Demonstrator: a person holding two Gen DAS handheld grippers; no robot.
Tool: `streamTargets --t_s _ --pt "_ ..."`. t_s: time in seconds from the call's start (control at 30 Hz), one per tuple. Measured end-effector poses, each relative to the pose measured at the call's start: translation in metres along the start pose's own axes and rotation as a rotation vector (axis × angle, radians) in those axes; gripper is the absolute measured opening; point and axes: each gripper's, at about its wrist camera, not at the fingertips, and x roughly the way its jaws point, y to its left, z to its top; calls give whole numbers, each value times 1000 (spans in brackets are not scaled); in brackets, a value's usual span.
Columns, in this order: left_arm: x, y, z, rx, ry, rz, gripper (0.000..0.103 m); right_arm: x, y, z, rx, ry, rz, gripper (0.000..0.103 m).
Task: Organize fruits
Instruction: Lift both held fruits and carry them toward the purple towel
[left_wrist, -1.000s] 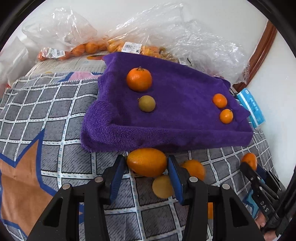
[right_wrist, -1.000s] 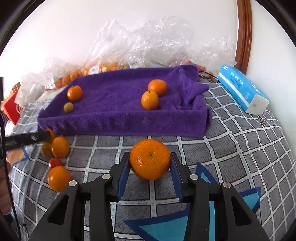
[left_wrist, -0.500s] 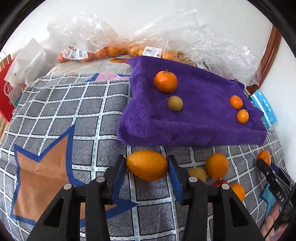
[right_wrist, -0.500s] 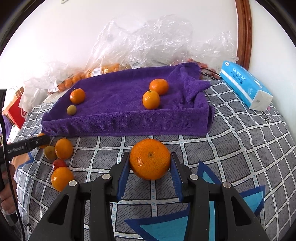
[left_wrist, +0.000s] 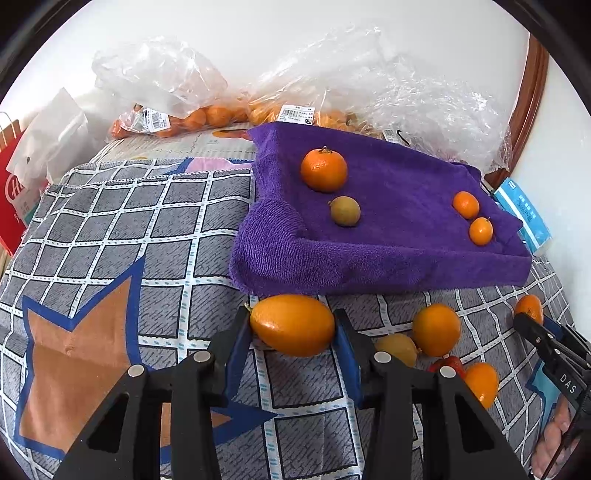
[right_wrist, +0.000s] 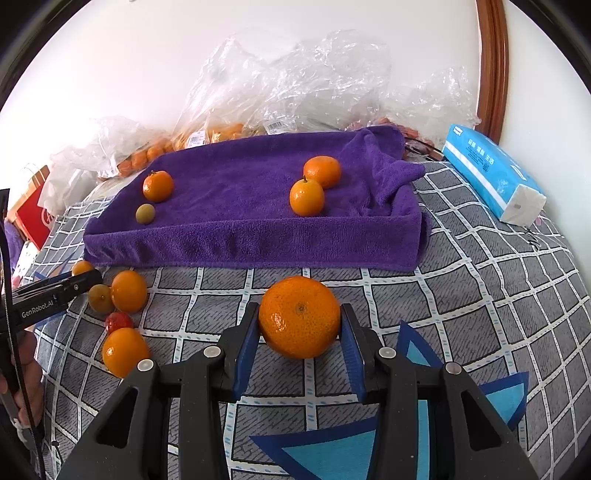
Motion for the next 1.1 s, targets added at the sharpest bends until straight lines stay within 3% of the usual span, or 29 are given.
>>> streamTargets --t_s 0.43,0.53,0.7,1.1 --pt "1 -1 0 -1 2 14 41 7 0 0 5 42 -55 42" --pt "-1 4 0 -25 -5 -17 41 8 1 0 -6 46 -63 42" --pt "-4 21 -1 -114 -25 -134 41 6 1 -1 -1 38 -64 42" --pt "-18 20 -2 -117 -99 -171 41 0 -3 0 30 2 -39 42"
